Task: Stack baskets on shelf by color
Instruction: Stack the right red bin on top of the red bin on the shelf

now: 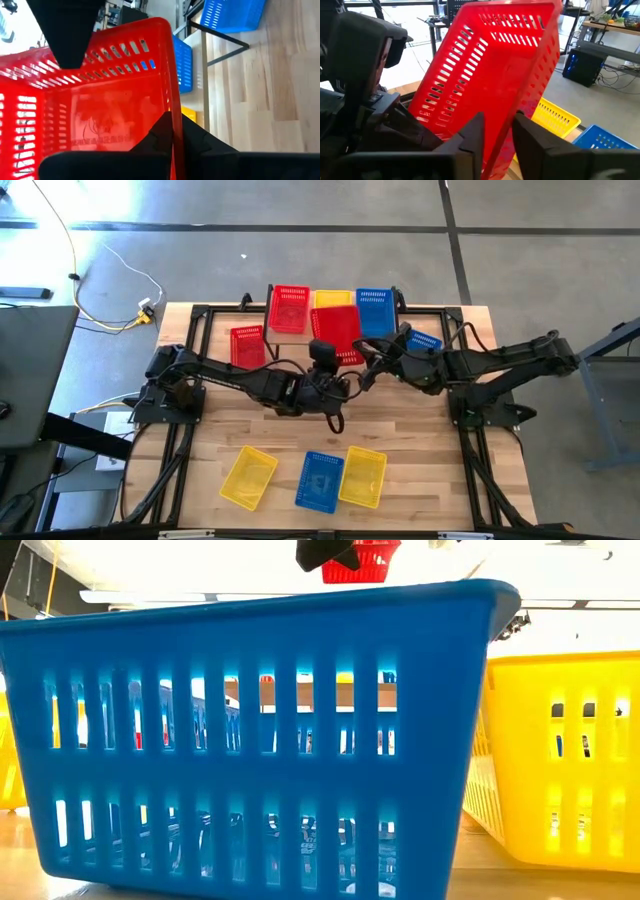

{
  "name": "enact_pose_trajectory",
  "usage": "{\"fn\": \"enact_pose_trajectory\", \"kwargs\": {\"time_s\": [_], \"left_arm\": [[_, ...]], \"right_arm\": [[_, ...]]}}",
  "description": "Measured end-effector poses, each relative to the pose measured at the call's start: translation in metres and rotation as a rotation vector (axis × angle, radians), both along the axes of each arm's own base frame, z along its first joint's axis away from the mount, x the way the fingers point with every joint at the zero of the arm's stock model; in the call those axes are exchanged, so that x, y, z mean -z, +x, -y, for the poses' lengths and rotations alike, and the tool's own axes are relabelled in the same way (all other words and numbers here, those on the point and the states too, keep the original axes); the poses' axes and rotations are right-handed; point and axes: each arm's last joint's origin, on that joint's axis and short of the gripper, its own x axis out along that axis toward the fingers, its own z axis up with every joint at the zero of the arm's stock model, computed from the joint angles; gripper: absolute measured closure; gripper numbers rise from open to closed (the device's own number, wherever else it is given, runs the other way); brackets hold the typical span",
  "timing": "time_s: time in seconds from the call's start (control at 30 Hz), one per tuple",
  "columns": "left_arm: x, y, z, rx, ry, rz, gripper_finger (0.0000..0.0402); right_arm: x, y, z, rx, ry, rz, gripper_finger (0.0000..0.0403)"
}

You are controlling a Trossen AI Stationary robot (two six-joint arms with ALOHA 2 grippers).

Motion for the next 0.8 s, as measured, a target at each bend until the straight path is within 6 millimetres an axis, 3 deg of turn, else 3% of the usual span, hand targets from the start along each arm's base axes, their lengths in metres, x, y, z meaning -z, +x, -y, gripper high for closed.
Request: {"fn": "enact_pose_trajectory", "kwargs": {"time_s": [0.23, 0.67, 0.8], "left_arm": [[-0.004, -0.015, -0.005, 0.025, -0.158, -0.006, 0.0401], [-0.041, -0.063, -0.037, 0.014, -0.332, -0.02, 0.0401], [-0.053, -0.077, -0.052, 0.022, -0.354, -0.025, 0.0401]], "right_arm": [[-0.026, -0.014, 0.001, -0.055, -0.031, 0.039, 0.0271], [-0.067, -0.047, 0.004, -0.27, -0.047, -0.008, 0.0269], [-0.081, -0.059, 0.005, -0.291, 0.035, -0.007, 0.0269]]}}
